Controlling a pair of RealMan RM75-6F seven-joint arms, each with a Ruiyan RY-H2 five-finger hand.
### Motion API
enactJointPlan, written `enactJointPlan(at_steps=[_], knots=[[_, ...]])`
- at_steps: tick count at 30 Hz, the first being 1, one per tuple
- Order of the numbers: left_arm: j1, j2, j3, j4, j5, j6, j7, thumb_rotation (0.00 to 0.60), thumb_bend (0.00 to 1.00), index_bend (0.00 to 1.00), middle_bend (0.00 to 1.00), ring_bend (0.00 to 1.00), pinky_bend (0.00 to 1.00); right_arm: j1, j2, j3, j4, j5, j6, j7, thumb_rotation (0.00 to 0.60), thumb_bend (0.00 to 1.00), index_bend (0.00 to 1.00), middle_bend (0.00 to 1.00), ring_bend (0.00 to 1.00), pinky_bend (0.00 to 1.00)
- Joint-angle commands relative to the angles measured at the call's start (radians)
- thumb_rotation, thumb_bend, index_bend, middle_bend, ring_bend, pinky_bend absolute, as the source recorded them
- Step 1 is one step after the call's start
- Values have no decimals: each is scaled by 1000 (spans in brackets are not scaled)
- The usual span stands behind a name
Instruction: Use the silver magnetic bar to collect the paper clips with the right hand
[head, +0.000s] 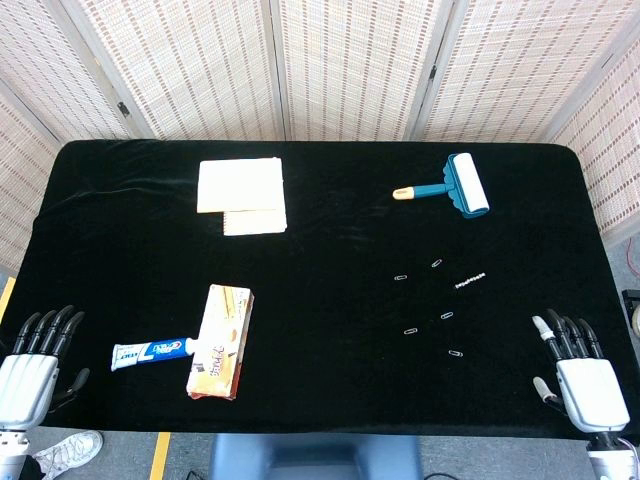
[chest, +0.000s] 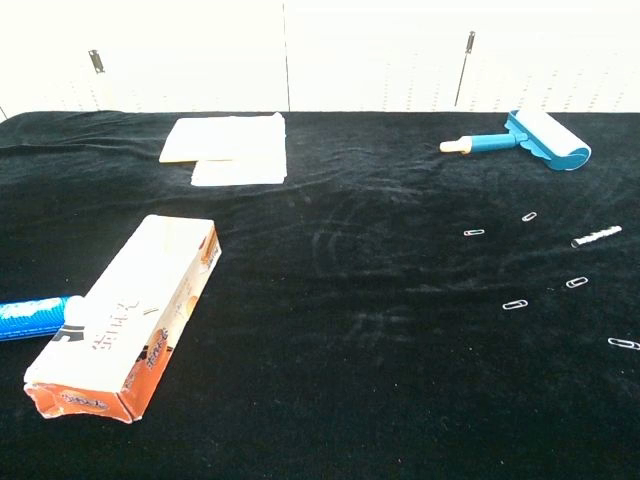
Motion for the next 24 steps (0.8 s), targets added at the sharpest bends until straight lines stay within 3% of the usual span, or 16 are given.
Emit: enactJointPlan(at_steps=[1, 7, 12, 18, 22, 24], knots=[[4, 0, 2, 0, 3, 6, -4, 600, 384, 0, 66, 69, 39, 4, -5, 5, -2, 9, -13, -17, 600, 288, 0, 0, 0, 0], [10, 7, 2, 3, 7, 17, -25, 600, 384, 0, 66, 69, 39, 3, -28, 30, -11, 38, -10, -99, 600, 284, 0, 0, 0, 0], [9, 16, -4, 10, -11, 9, -55, 600, 384, 0, 66, 69, 39, 98, -27, 101, 17, 98, -136, -99, 600, 283, 7, 0, 0, 0], [4, 20, -28, 16, -72, -15, -74, 600, 449, 0, 66, 72, 40, 234, -51, 173, 140, 154, -310, -7, 600, 283, 222, 0, 0, 0], [-8, 8, -45, 53, -71, -13, -122, 600, 447, 0, 69, 87, 50, 309, -99, 182, 232, 110, -380, 170, 600, 283, 398, 0, 0, 0], [-14, -1, -48, 81, -67, -16, -153, 600, 446, 0, 75, 100, 61, 331, -128, 177, 294, 88, -387, 218, 600, 282, 440, 0, 0, 0]])
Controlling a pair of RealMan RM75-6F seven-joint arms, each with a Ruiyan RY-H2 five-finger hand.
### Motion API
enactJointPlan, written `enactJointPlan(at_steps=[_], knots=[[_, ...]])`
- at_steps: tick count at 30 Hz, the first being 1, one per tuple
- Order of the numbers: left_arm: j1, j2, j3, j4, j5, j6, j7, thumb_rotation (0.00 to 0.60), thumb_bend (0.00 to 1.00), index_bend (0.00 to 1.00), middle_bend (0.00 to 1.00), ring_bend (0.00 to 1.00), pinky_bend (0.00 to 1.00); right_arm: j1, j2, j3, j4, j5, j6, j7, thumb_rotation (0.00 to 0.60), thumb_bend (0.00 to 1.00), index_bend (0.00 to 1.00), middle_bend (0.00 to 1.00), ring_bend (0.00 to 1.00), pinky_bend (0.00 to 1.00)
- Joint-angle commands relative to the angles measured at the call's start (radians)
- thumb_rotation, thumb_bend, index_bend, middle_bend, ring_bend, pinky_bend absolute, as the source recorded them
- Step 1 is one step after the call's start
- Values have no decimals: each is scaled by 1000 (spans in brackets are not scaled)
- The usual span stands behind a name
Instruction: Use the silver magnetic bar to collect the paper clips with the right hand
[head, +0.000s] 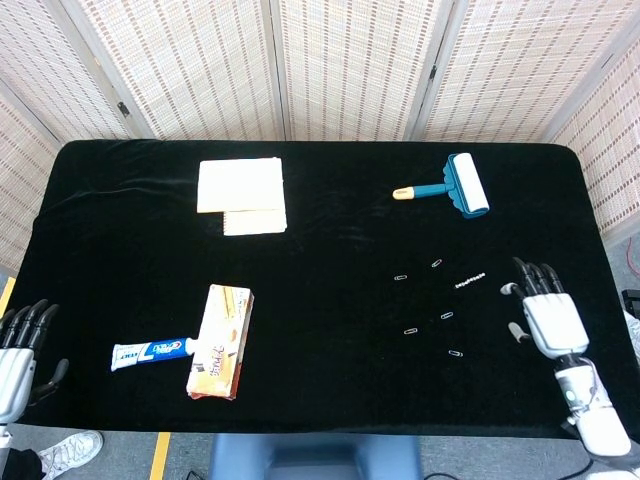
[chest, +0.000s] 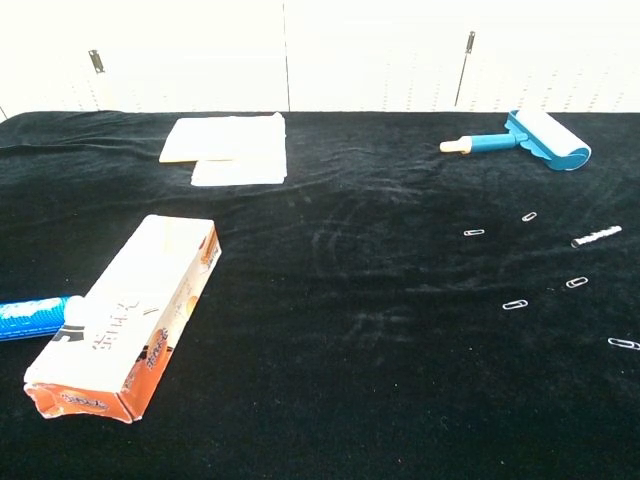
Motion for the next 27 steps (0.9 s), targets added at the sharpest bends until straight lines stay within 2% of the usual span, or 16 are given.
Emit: enactJointPlan(at_steps=[1, 6, 12, 17, 27], knots=[[-13, -15, -12, 50, 1, -10, -53, 600, 445, 0, 77, 101, 63, 84, -81, 14, 167, -38, -67, 149, 600, 283, 444, 0, 0, 0], [-33, -18, -35, 81, -43, -50, -91, 600, 396, 3, 78, 99, 63, 145, -137, 14, 293, -33, -136, 211, 600, 284, 447, 0, 0, 0], [-37, -19, -48, 97, -87, -73, -101, 600, 373, 3, 78, 97, 63, 200, -184, 17, 409, -16, -195, 189, 600, 284, 447, 0, 0, 0], [-36, -11, -45, 78, -99, -82, -82, 600, 493, 0, 79, 90, 63, 237, -224, 20, 488, -1, -227, 156, 600, 326, 447, 0, 0, 0], [-35, -7, -49, 75, -110, -84, -84, 600, 496, 0, 78, 88, 63, 277, -269, 2, 573, 17, -288, 150, 600, 337, 447, 0, 0, 0]])
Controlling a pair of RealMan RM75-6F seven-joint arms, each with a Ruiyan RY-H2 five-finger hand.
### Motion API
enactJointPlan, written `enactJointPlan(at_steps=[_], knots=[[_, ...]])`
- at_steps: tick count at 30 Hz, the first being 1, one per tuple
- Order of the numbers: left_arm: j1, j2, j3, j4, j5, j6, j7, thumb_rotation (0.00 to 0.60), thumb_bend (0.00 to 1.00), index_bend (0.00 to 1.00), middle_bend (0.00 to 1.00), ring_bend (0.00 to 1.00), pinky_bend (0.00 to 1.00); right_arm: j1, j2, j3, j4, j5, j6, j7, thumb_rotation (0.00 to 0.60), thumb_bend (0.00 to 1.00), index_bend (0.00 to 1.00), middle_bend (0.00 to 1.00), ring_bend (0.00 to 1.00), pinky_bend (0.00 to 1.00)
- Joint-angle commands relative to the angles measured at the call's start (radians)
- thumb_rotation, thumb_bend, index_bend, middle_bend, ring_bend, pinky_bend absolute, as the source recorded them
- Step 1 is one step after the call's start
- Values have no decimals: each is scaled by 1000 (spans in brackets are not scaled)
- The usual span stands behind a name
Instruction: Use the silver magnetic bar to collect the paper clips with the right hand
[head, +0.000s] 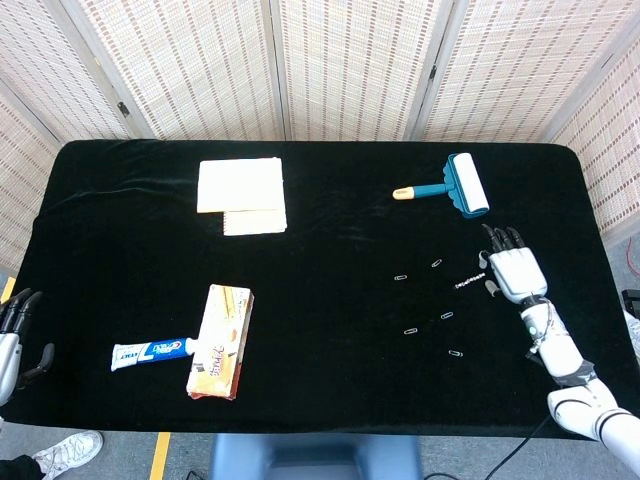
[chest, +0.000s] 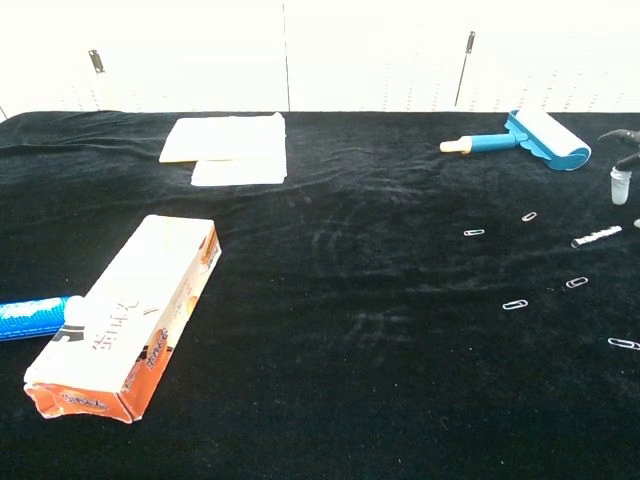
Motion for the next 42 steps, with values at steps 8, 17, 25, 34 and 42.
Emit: enactJointPlan(at_steps=[8, 17, 25, 34, 42], knots=[[-3, 4, -1, -2, -14, -13, 4, 600, 528, 0, 78, 88, 63, 25, -38, -21, 71, 16, -58, 9, 600, 341, 447, 7, 0, 0], [-2, 5, -2, -5, -17, -12, 7, 600, 575, 0, 79, 91, 63, 43, -68, -31, 118, 23, -83, 12, 600, 356, 455, 9, 0, 0], [-2, 6, -2, -2, -18, -12, -1, 600, 575, 0, 79, 89, 63, 59, -83, -32, 139, 27, -97, 19, 600, 356, 463, 12, 0, 0], [-3, 9, -3, 0, -21, -17, -9, 600, 575, 0, 79, 88, 62, 76, -93, -33, 155, 39, -130, 13, 600, 356, 476, 18, 0, 0], [1, 14, -3, 0, -18, -8, -23, 600, 574, 0, 79, 88, 62, 88, -99, -32, 150, 47, -143, 0, 600, 363, 507, 30, 0, 0]])
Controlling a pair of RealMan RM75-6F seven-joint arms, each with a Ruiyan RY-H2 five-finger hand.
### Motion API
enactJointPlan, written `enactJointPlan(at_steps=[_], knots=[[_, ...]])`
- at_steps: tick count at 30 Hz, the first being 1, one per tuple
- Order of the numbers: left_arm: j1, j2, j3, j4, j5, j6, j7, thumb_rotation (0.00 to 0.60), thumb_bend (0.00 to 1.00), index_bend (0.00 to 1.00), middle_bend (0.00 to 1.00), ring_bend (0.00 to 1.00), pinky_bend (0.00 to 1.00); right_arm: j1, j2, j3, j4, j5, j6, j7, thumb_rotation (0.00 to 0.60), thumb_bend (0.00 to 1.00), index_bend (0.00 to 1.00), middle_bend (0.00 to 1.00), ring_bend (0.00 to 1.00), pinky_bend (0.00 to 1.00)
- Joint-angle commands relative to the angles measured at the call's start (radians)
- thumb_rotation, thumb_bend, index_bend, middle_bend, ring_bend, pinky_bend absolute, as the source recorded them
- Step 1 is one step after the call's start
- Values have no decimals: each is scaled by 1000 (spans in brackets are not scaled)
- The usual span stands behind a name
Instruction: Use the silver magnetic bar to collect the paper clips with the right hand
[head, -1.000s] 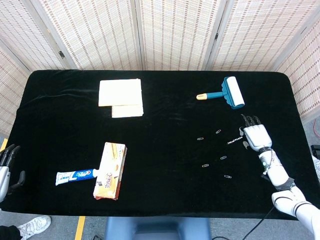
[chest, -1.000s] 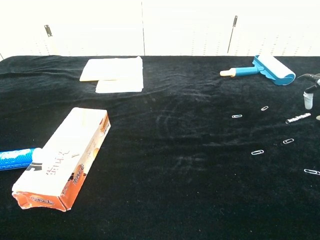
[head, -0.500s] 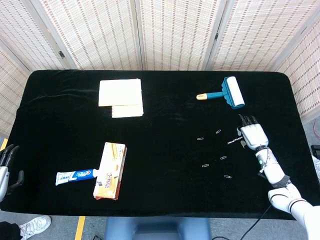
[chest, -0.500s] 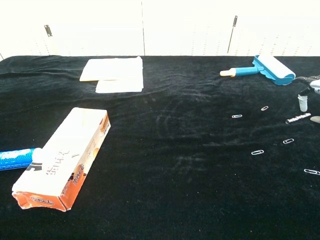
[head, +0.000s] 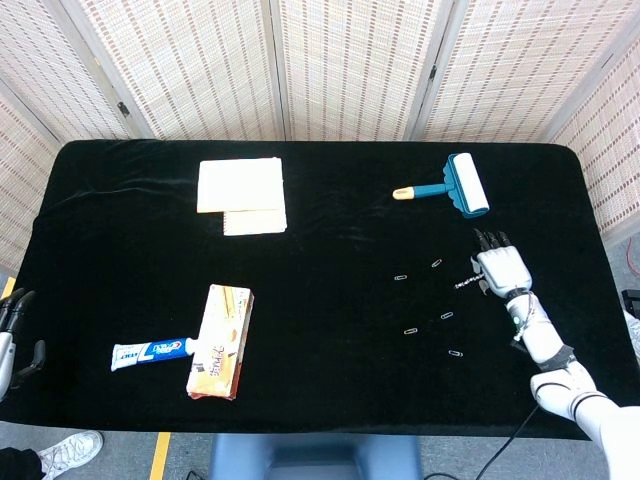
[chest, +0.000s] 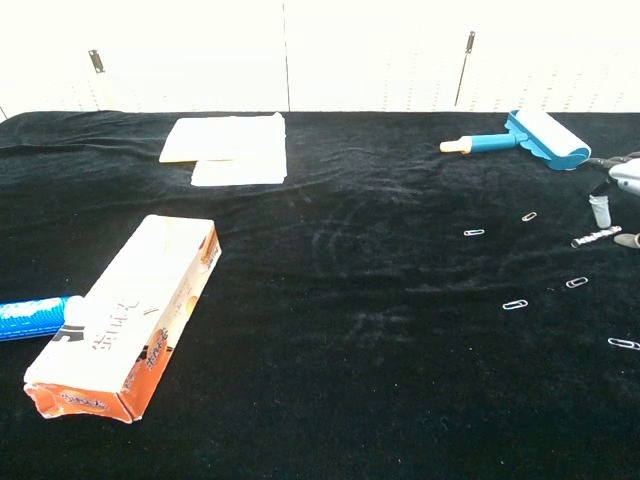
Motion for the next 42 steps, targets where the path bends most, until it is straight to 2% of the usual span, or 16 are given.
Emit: enactJointPlan(at_steps=[1, 10, 14, 24, 30, 36, 42], knots=[[2, 1, 0, 1, 2, 4, -4, 600, 574, 0, 79, 88, 62, 1, 0, 1, -5, 2, 3, -3, 600, 363, 509, 31, 0, 0], [5, 2, 1, 2, 4, 7, -9, 600, 574, 0, 79, 88, 62, 6, -2, 3, -8, 19, -16, -30, 600, 367, 554, 52, 8, 0], [5, 2, 0, 3, 0, 6, -10, 600, 574, 0, 78, 88, 62, 9, -6, 3, -1, 26, -22, -49, 600, 405, 577, 62, 13, 0], [9, 3, -1, 4, -4, 9, -13, 600, 574, 0, 78, 88, 62, 13, -20, 10, 14, 49, -43, -76, 600, 425, 648, 108, 45, 0], [11, 3, -1, 4, -3, 12, -14, 600, 574, 0, 78, 88, 62, 11, -26, 20, 19, 62, -36, -75, 600, 453, 743, 136, 59, 0], [11, 3, -1, 4, -2, 13, -13, 600, 574, 0, 78, 88, 62, 3, -25, 35, 14, 67, 0, -46, 600, 472, 900, 203, 97, 0], [11, 2, -1, 3, 0, 13, -11, 600, 574, 0, 78, 88, 62, -5, -12, 41, 2, 52, 58, -6, 600, 473, 963, 247, 129, 0]])
